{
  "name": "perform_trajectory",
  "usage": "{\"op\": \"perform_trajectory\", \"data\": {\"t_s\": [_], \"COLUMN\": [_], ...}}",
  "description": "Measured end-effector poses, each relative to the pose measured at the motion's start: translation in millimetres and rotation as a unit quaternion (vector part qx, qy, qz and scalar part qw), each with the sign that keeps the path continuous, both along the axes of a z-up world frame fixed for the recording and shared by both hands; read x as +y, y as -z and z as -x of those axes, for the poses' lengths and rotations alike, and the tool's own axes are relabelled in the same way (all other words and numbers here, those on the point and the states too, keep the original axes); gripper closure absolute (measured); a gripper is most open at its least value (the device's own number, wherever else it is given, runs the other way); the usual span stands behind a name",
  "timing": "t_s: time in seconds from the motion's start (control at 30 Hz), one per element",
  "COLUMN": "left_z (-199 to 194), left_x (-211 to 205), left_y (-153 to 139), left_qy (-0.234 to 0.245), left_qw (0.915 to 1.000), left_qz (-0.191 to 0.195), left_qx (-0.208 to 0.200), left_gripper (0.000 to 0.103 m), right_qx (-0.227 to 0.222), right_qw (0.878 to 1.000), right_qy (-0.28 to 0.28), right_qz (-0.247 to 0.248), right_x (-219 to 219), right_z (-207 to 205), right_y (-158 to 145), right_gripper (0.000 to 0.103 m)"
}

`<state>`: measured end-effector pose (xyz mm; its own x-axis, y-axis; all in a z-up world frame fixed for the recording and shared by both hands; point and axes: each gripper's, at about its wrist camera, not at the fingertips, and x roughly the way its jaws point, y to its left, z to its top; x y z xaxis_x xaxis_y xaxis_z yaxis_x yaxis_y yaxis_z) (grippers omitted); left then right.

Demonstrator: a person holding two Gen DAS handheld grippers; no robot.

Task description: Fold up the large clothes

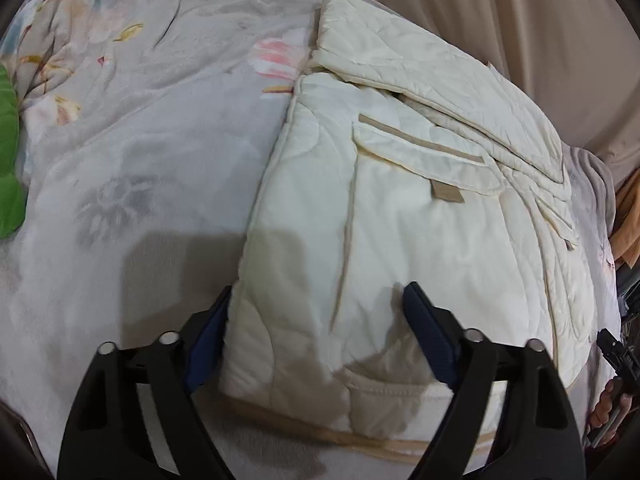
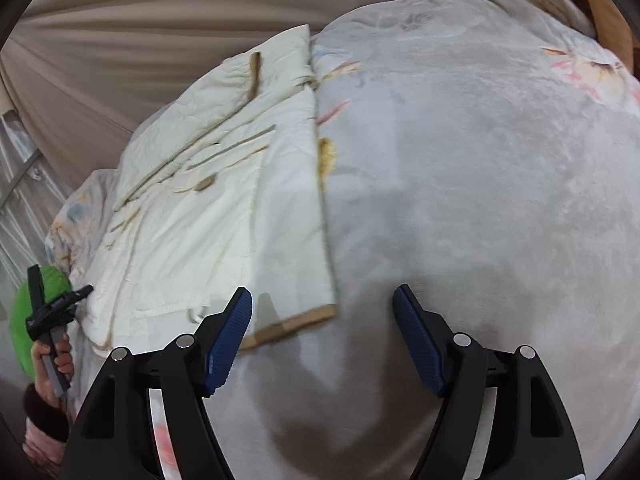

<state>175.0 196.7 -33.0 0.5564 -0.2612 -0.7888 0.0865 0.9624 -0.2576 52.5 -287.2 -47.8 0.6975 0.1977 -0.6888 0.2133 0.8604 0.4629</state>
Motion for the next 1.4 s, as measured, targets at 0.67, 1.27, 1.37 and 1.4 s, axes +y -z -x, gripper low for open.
{"op": "perform_trajectory", "data": {"t_s": [0.67, 1.27, 1.37, 1.4], "left_z": [197.0, 91.7, 38.4, 24.4], "left_x": [32.9, 25.8, 10.3, 5.3], "left_y": [1.8, -157.3, -158.2, -157.7], "left_qy": [0.082, 0.022, 0.003, 0.002], "left_qw": [0.9955, 0.9811, 0.9825, 0.9824], "left_qz": [0.034, 0.044, 0.062, 0.067], "left_qx": [0.033, -0.187, -0.176, -0.174], "left_gripper": [0.086, 0.046, 0.046, 0.046], "right_qx": [0.025, -0.143, -0.164, -0.164], "right_qw": [0.999, 0.973, 0.966, 0.964], "right_qy": [-0.012, -0.044, -0.097, -0.113], "right_qz": [0.032, 0.176, 0.177, 0.174], "right_x": [52.3, 84.8, 119.5, 129.8], "right_z": [184.7, 78.4, 11.0, -11.8], "right_y": [-7.4, -150.8, -167.6, -171.7], "right_gripper": [0.098, 0.057, 0.057, 0.057]}}
